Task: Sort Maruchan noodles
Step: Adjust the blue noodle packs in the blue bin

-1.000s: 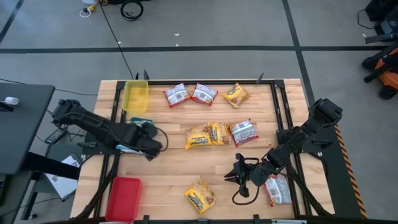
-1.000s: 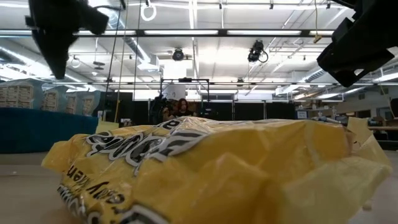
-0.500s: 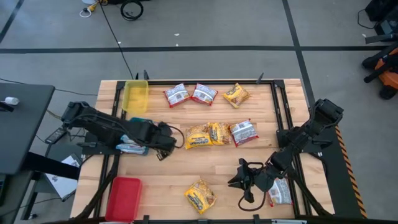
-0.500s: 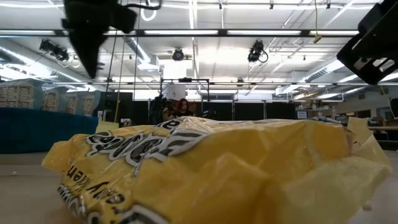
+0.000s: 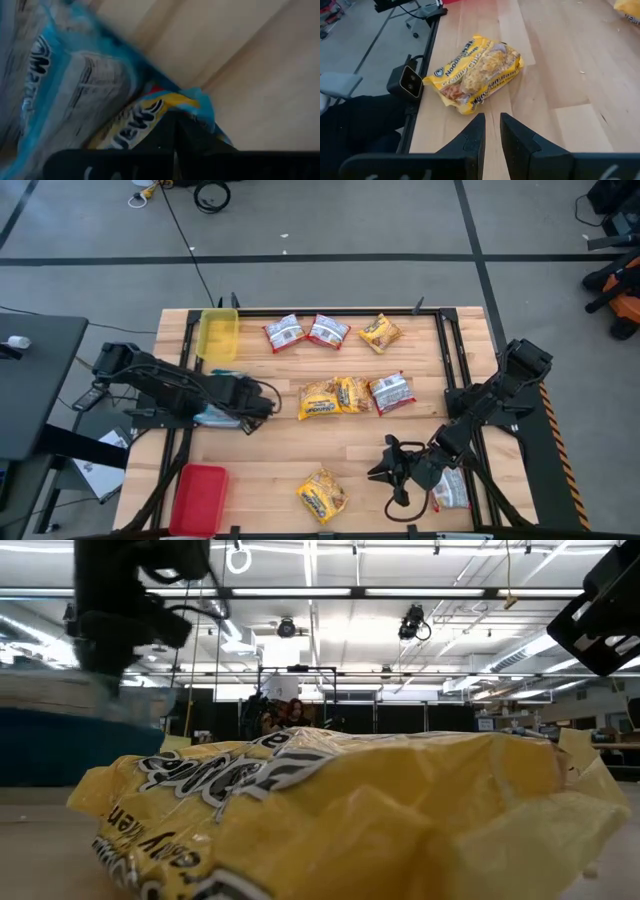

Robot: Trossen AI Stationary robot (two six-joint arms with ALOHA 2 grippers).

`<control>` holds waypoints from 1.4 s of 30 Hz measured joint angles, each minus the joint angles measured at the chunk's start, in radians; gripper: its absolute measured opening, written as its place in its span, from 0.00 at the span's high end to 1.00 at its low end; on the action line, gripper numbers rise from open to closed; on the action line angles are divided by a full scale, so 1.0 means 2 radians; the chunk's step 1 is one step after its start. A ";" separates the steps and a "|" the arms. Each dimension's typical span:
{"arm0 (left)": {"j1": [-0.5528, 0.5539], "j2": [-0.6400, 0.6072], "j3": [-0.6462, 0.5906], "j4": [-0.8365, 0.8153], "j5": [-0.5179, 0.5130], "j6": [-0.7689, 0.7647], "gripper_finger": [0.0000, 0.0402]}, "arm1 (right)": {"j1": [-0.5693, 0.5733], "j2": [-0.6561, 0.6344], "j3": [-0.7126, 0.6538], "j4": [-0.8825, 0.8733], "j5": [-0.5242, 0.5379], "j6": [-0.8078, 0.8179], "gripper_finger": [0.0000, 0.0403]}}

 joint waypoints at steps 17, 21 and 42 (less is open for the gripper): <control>-0.032 -0.006 0.099 -0.234 0.006 -0.095 0.97 | 0.004 0.000 0.000 0.002 0.005 0.011 0.84; -0.063 -0.017 0.089 -0.209 0.013 -0.124 0.97 | 0.004 0.000 0.000 -0.001 0.005 0.003 0.84; -0.073 -0.026 -0.001 -0.217 0.070 -0.139 0.97 | 0.010 0.000 0.000 -0.001 0.006 0.016 0.84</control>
